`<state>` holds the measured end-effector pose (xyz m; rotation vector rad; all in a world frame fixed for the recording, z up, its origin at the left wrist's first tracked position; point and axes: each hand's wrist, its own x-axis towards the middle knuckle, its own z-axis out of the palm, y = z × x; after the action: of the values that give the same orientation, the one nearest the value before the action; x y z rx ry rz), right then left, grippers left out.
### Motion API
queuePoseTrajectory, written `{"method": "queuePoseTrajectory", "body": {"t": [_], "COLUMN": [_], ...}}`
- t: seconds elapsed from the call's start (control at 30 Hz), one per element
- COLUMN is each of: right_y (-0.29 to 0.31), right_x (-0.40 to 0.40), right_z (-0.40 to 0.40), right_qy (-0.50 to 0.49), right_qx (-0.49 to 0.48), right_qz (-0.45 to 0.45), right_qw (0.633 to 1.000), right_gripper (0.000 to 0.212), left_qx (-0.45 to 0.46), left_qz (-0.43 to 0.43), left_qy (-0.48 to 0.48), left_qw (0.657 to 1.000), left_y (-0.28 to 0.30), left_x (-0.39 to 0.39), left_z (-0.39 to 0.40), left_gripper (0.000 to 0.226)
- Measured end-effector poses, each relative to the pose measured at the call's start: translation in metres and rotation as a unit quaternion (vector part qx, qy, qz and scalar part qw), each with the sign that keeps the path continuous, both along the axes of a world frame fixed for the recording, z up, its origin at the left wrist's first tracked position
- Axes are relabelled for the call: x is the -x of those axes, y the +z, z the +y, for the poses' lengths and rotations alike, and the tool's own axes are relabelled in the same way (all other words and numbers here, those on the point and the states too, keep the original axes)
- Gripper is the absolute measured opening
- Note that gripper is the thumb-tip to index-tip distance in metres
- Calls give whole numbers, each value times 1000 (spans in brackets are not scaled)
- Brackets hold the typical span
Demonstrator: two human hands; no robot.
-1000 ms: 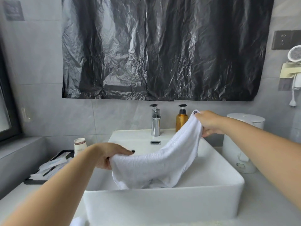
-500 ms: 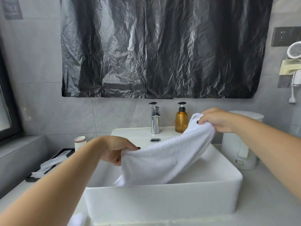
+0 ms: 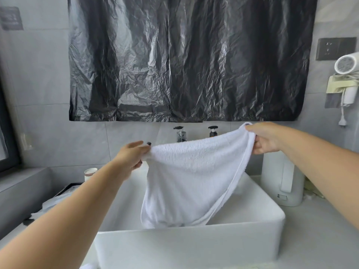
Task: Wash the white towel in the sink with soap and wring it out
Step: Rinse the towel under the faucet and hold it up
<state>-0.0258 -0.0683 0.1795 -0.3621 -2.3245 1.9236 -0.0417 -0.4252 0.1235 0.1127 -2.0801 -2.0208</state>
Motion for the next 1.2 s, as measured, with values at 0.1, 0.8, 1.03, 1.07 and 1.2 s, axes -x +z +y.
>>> {"method": "queuePoseTrajectory", "body": {"t": [0.1, 0.8, 1.03, 1.07, 1.2], "right_y": [9, 10, -37, -45, -76], "right_x": [1, 25, 8, 6, -3], "right_z": [-1, -15, 6, 11, 20], "right_qy": [2, 10, 62, 71, 77], "right_qx": [36, -14, -20, -4, 77], "right_qz": [-8, -29, -114, -125, -149], "right_qw": [999, 999, 991, 990, 983], "right_gripper": [18, 28, 11, 12, 13], "left_qx": [-23, -85, 223, 244, 331], "left_qz": [68, -111, 5, 12, 38], "left_qy": [26, -76, -112, -113, -76], "left_qw": [997, 987, 968, 963, 940], "left_y": [17, 24, 3, -1, -24], "left_x": [-1, -7, -15, -16, -12], "left_z": [6, -18, -26, -27, -29], "left_gripper": [11, 29, 33, 28, 8]}}
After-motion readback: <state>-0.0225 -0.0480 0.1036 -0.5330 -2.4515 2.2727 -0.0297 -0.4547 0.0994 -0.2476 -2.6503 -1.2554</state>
